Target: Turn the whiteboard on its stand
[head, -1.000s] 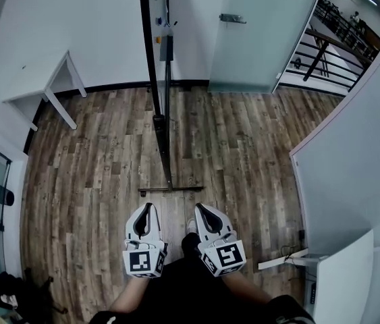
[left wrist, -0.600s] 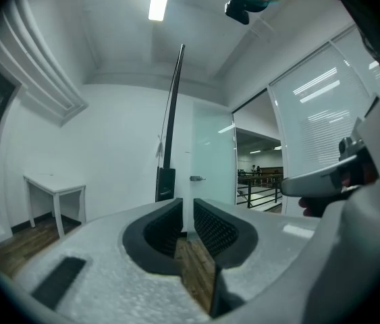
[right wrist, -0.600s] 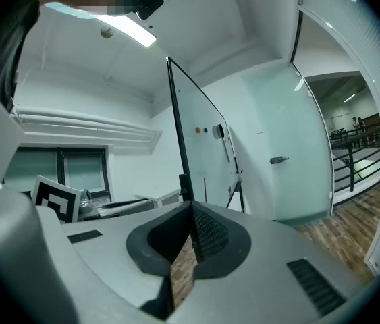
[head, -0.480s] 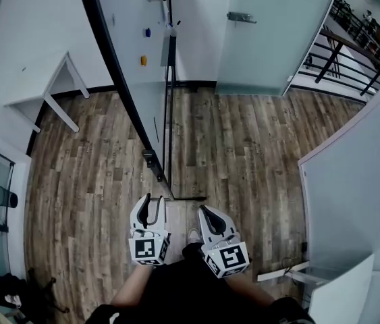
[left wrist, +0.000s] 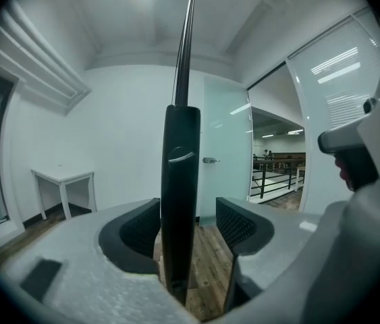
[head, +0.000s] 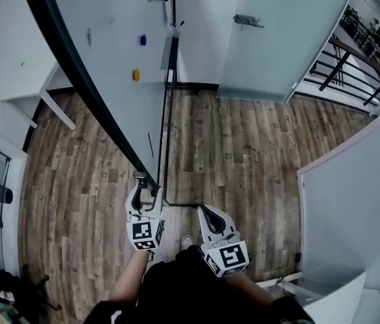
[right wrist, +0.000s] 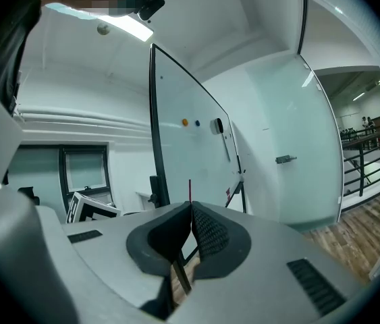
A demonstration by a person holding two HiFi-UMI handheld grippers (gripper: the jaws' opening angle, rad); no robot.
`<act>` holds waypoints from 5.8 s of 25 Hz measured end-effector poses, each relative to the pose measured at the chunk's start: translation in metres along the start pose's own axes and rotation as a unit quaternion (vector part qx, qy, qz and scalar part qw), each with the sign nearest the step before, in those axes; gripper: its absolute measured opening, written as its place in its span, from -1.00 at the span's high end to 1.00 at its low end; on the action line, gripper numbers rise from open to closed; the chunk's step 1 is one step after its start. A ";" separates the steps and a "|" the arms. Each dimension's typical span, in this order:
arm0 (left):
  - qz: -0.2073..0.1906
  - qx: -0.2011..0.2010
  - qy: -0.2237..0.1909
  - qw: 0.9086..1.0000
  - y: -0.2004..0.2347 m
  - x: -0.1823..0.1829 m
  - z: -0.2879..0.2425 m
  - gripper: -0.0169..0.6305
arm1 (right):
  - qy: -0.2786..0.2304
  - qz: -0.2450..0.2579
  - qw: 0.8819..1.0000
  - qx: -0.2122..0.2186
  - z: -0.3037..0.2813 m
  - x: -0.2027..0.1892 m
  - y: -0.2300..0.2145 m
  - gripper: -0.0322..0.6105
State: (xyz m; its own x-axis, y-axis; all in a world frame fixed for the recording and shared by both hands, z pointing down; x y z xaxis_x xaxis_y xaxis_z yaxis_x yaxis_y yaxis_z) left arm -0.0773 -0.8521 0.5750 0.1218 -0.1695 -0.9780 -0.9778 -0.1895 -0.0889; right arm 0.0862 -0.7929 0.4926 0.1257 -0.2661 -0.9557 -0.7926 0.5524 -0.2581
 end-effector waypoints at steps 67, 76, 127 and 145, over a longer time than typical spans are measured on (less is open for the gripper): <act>-0.023 -0.014 -0.016 1.000 -0.061 -0.049 0.207 0.43 | -0.021 -0.036 0.985 -0.169 0.290 -0.121 0.183 0.86; -0.024 -0.021 -0.017 0.999 -0.043 -0.052 0.240 0.44 | -0.006 -0.052 0.985 -0.164 0.341 -0.143 0.196 0.86; -0.026 -0.013 -0.044 0.999 -0.063 -0.124 0.578 0.44 | 0.011 -0.063 0.995 -0.078 0.547 -0.244 0.366 0.86; -0.022 -0.018 -0.031 0.999 -0.087 -0.142 0.673 0.44 | 0.031 -0.097 0.994 -0.043 0.615 -0.279 0.422 0.86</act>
State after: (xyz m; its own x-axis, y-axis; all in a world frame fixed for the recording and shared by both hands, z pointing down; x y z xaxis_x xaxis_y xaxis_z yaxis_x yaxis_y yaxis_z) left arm -0.1244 -0.1609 0.5943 0.1527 -0.0995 -0.9832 -0.9648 -0.2305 -0.1265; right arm 0.0834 0.0004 0.5633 0.2468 -0.4108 -0.8777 -0.8054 0.4168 -0.4215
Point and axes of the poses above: the fingertips, and each gripper's own axes: z backward along the fingers, y to its left, x out of its top, the point moved 1 cm from there along z, backward along the fingers, and after that the axes turned 7 degrees about -z, right-handed, at the moved point
